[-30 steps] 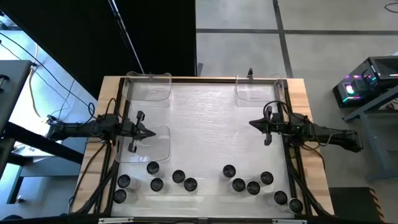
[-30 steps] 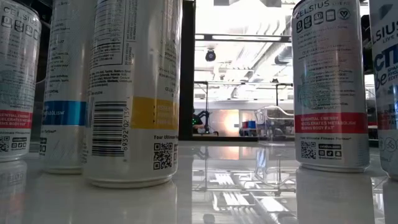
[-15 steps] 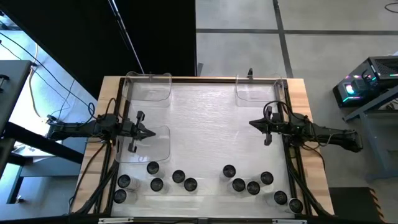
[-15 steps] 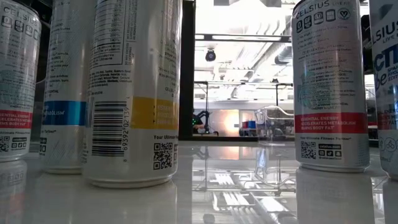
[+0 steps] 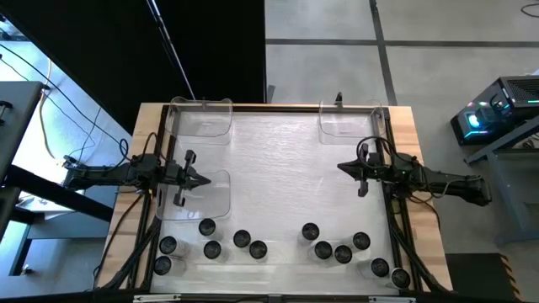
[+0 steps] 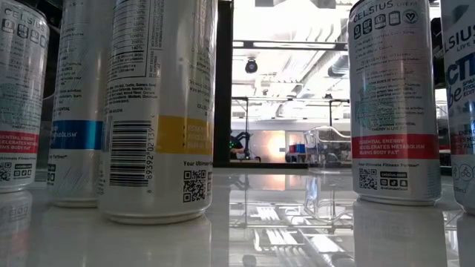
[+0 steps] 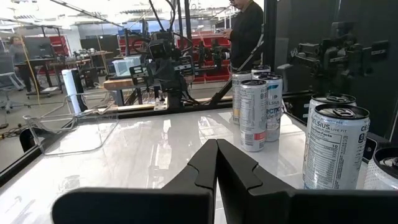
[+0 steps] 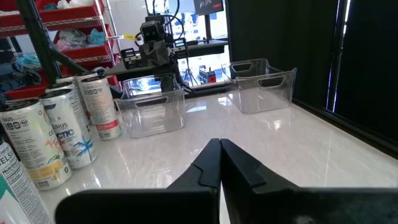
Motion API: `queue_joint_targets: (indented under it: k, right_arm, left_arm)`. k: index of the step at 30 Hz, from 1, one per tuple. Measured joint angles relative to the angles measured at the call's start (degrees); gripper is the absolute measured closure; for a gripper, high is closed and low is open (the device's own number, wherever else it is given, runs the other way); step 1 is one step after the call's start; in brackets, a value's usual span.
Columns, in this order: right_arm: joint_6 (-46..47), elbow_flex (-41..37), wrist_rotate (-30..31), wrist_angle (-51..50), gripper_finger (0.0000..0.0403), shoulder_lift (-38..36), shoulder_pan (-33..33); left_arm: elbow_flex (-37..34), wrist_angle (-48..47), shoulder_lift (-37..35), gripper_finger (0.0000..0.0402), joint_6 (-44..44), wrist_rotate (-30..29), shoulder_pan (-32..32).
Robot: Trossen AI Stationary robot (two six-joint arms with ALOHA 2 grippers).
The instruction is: Sort soda cans
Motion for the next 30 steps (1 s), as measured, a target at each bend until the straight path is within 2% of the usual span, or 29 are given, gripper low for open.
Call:
queue_joint_targets:
  k: [12,15,21,24,26,28,30]
  right_arm:
    - [0.0,-0.02,0.02,0.0,0.0403,0.0,0.0]
    - [0.0,-0.02,0.02,0.0,0.0403,0.0,0.0]
    - [0.0,0.0,0.01,0.0,0.0403,0.0,0.01]
    - [0.0,0.0,0.0,0.0,0.0403,0.0,0.02]
    - [0.0,-0.02,0.02,0.0,0.0403,0.0,0.02]
    - [0.0,-0.01,0.02,0.0,0.0403,0.0,0.01]
    - [0.0,-0.01,0.0,0.0,0.0403,0.0,0.02]
  left_arm:
    - [0.0,0.0,-0.01,0.0401,-0.31,0.02,-0.01]
    - [-0.02,0.81,0.01,0.0401,-4.5,0.15,-0.01]
    - [-0.02,19.23,0.48,0.0402,-14.38,-0.77,-0.01]
    - [-0.02,29.96,0.48,0.0402,-14.85,0.18,-0.02]
    - [0.09,36.3,0.85,0.0402,-12.34,3.98,-0.02]
    - [2.15,36.86,2.01,0.0402,-10.56,7.49,-0.21]
    - [6.46,29.65,4.62,0.0401,-10.16,6.36,-0.84]
